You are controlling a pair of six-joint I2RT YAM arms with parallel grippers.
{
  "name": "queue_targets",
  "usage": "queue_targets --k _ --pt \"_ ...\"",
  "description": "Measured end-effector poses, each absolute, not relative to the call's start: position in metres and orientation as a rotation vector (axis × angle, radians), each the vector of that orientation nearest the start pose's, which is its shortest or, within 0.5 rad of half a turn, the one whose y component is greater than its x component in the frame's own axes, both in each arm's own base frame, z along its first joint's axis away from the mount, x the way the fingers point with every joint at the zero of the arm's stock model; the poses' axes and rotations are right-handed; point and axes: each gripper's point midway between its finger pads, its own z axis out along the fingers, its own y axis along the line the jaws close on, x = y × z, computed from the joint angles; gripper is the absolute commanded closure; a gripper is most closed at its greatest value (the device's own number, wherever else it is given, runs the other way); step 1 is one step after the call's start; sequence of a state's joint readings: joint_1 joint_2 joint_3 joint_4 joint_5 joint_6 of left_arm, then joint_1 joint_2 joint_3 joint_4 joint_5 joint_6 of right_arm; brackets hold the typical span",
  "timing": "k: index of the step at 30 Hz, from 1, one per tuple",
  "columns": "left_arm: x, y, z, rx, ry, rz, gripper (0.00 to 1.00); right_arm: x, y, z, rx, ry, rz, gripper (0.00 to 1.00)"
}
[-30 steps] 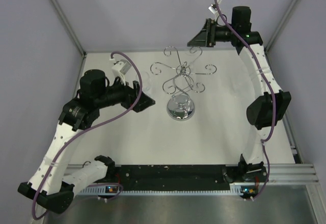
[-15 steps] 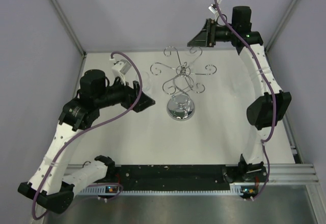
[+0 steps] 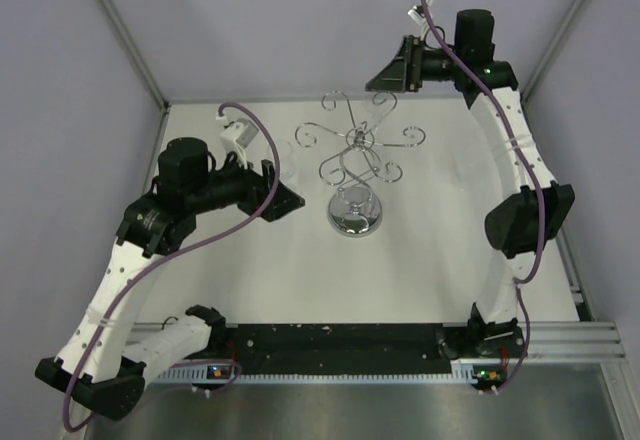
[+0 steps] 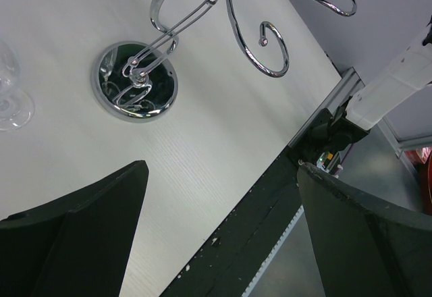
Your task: Take the wine glass off the wine glass rack
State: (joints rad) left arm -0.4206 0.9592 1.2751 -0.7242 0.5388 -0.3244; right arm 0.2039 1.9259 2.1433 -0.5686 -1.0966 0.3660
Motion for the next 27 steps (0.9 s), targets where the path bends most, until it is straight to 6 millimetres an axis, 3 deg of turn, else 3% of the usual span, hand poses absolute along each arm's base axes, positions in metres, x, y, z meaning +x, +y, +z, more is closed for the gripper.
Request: queue_targets --k 9,21,25,27 --pt "0.202 -0.202 0.340 0.465 2.007 -1.006 0.02 0.408 0.259 0.387 -0.646 1.868 1.420 0.40" --pt "0.201 -0.201 0.339 0.465 2.005 -1.006 0.02 0.397 0.250 0.385 -0.644 1.900 1.306 0.46" --pt "0.199 -0.200 0.340 0.466 2.001 -1.006 0.02 0.396 0.247 0.378 -0.633 1.930 1.279 0.55" --pt "0.199 -0.200 0.340 0.466 1.999 -1.006 0.02 0.397 0.245 0.373 -0.625 1.946 1.263 0.64"
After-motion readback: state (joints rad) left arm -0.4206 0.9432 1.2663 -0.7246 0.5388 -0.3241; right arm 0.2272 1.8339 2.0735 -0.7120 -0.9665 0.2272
